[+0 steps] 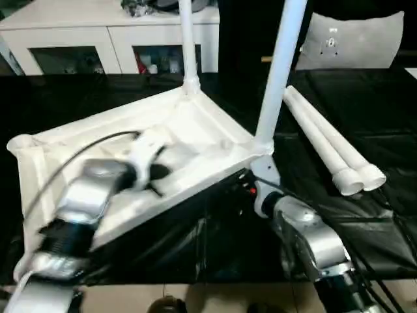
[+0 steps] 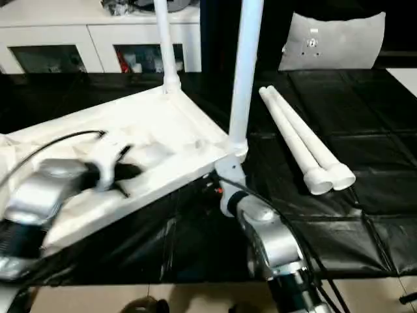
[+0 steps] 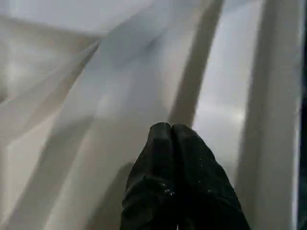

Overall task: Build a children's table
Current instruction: Rotate leg to tighten

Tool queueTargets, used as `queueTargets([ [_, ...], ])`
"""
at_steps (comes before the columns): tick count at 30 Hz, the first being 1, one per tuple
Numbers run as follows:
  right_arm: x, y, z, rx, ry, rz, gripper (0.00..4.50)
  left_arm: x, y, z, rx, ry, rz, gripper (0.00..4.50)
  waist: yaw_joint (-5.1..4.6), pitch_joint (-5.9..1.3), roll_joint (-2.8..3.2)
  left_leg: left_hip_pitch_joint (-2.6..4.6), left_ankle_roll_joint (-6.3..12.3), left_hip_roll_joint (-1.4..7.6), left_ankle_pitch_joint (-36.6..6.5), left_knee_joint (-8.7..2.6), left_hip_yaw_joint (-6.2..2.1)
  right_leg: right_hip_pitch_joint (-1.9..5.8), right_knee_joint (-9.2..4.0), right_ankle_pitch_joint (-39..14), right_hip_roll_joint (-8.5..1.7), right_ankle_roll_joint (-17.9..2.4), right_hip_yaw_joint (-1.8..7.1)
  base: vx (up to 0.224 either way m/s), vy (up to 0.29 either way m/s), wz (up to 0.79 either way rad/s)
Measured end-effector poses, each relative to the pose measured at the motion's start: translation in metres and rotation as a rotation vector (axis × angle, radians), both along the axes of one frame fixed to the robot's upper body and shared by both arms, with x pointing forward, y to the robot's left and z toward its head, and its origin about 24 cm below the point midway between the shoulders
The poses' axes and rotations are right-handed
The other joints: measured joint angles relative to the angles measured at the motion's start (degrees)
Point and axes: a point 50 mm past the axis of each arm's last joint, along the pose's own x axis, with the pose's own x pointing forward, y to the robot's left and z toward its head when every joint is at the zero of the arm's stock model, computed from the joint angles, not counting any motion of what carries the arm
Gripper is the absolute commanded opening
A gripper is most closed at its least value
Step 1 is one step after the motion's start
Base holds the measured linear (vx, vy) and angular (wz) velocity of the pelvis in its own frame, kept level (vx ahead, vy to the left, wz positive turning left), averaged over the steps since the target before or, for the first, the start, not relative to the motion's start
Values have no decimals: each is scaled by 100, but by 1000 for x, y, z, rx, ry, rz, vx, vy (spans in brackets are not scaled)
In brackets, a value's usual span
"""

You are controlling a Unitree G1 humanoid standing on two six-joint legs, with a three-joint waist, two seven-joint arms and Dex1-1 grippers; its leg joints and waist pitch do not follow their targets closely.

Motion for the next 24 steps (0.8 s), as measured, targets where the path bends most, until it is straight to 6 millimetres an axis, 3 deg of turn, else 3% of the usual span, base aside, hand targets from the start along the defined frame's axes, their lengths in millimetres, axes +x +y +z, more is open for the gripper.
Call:
queueTargets([
  [10,-2,-9,4,-11,-28,-43,450,28,-31,-8,-63,-62,-9,17,11,-9,14,-2,0,5,0,0,-3,-4,-1,5,1,8,-8,0,0,0],
  [19,-6,-14,9,-46,-60,-43,450,45,-27,-14,93,-140,5,17,-54,-10,20,-13,0,8,0,-17,-5,-9,-24,7,7,15,-14,0,0,0],
  [24,-19,-12,11,-60,-65,-16,450,53,-25,-11,152,-192,-12,17,-86,7,30,-22,5,6,-3,-25,-5,-10,-45,6,7,18,-14,0,0,0],
])
